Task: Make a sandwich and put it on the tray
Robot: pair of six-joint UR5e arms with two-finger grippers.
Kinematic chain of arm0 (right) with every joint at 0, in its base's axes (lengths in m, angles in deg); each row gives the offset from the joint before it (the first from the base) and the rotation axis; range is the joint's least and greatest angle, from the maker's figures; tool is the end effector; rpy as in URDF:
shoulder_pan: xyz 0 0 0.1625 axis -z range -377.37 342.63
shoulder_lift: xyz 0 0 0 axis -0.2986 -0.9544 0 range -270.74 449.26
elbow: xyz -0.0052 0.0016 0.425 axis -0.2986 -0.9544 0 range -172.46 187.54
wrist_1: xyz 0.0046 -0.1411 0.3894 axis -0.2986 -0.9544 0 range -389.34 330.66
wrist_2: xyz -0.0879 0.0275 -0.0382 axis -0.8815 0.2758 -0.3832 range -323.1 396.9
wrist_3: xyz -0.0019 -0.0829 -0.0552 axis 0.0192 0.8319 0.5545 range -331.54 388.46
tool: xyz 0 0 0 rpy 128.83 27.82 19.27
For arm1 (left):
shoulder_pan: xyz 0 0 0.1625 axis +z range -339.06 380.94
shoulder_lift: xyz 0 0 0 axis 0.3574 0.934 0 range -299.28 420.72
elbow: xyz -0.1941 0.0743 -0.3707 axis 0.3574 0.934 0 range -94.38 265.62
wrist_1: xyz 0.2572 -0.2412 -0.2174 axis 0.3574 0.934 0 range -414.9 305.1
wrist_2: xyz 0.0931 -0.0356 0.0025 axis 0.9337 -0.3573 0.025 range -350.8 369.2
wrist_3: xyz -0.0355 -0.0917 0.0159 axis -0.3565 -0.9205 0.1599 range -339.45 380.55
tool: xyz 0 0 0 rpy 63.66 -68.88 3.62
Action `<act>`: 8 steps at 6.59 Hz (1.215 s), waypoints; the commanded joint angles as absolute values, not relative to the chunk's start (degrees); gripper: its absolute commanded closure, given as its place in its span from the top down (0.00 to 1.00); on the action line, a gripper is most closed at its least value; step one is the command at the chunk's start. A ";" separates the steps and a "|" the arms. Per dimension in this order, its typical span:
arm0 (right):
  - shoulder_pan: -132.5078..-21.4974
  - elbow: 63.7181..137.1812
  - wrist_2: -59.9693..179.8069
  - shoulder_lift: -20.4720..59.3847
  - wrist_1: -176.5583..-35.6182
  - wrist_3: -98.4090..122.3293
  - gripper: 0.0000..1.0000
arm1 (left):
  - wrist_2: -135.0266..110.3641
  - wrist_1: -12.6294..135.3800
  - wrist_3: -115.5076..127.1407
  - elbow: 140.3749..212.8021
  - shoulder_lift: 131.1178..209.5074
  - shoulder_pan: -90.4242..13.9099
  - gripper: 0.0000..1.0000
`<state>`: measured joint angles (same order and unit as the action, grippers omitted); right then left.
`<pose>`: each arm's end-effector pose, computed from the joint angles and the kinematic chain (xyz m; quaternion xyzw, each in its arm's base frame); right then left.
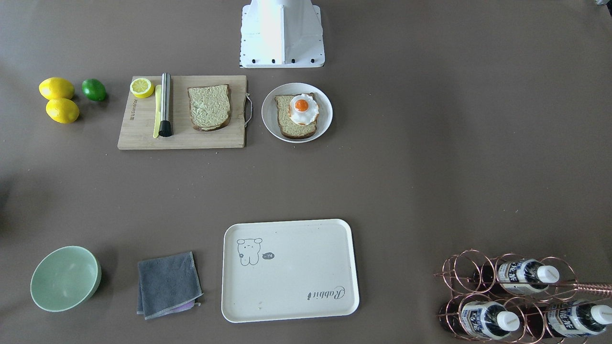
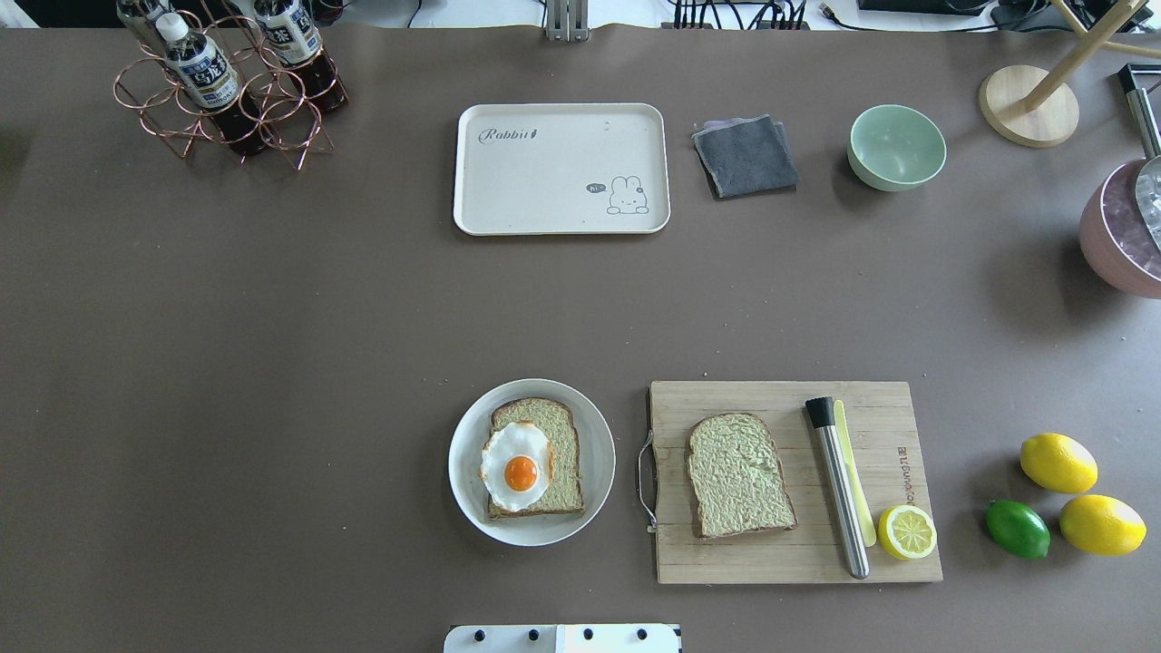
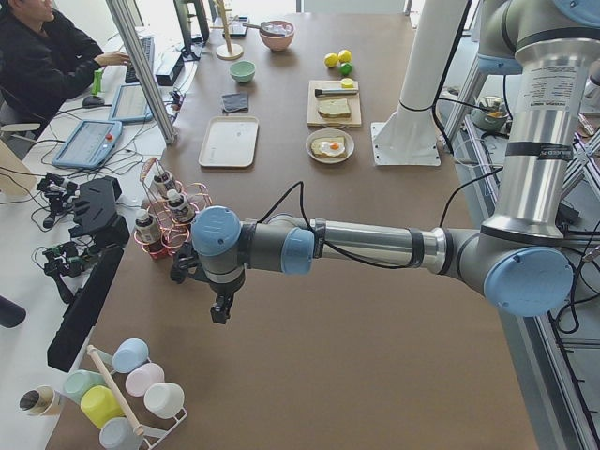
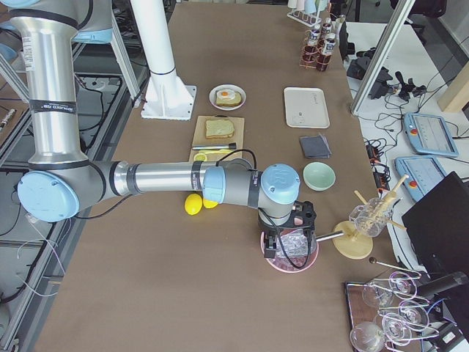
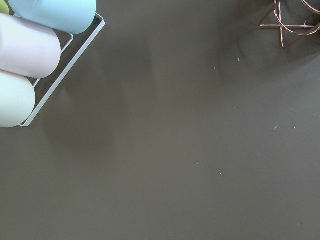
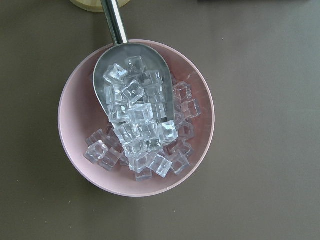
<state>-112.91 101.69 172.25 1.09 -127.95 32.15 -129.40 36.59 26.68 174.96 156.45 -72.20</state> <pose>0.1104 -0.4916 0.6210 0.0098 -0.3859 0.0238 0.9222 -0.0881 -0.5356 0.6047 0.0853 0.4053 0.0473 0.9090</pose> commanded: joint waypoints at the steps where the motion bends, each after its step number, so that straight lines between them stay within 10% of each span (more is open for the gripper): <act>1: -112.91 101.67 172.16 1.11 -127.95 32.15 1.00 | -129.40 36.59 26.70 175.09 156.43 -72.14 0.97; 8: -112.91 101.76 172.25 1.11 -127.95 32.15 1.00 | -129.58 37.82 26.61 174.83 156.34 -72.14 0.97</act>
